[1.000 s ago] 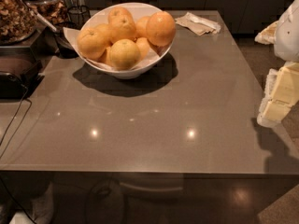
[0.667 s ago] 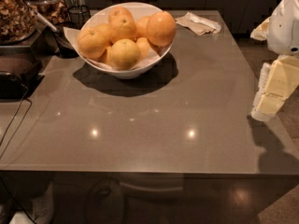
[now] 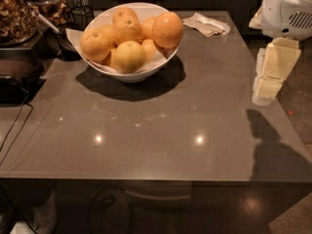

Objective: Pick orange from white bowl

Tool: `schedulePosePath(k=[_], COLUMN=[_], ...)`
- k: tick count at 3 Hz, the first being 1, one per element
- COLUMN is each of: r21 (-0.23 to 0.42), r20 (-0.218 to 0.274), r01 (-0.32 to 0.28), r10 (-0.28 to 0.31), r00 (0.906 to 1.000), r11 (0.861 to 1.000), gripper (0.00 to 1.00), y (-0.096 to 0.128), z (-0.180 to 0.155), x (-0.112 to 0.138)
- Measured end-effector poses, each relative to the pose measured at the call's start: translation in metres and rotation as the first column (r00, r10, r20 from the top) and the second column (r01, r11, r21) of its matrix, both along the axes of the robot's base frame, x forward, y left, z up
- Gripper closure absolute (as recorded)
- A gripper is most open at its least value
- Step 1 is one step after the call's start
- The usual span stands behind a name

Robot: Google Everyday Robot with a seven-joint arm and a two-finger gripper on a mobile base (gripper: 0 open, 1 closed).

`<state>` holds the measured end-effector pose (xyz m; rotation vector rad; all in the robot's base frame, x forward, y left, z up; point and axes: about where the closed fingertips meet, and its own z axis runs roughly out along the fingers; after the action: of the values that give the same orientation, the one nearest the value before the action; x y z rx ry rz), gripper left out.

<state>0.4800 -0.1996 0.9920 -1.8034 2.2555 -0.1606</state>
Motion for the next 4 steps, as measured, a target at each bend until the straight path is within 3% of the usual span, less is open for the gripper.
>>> schedulePosePath(k=[1, 2, 3, 4], r21=[-0.038, -0.029, 0.051, 0.131], r20=[0.033, 0.057, 0.045, 0.041], r01=[-0.022, -0.022, 0.003, -0.013], r10=[0.023, 0.024, -0.005, 0.008], r00=[0.9992, 0.9981, 0.999, 0.9991], r11=[0.999, 0.999, 0.999, 0.991], gripper=[0.0, 0.0, 0.0, 0.0], y=[0.001, 0.004, 0.01, 0.019], z=[0.012, 0.013, 0.013, 0.022], x=[0.014, 0.02, 0.048, 0.087])
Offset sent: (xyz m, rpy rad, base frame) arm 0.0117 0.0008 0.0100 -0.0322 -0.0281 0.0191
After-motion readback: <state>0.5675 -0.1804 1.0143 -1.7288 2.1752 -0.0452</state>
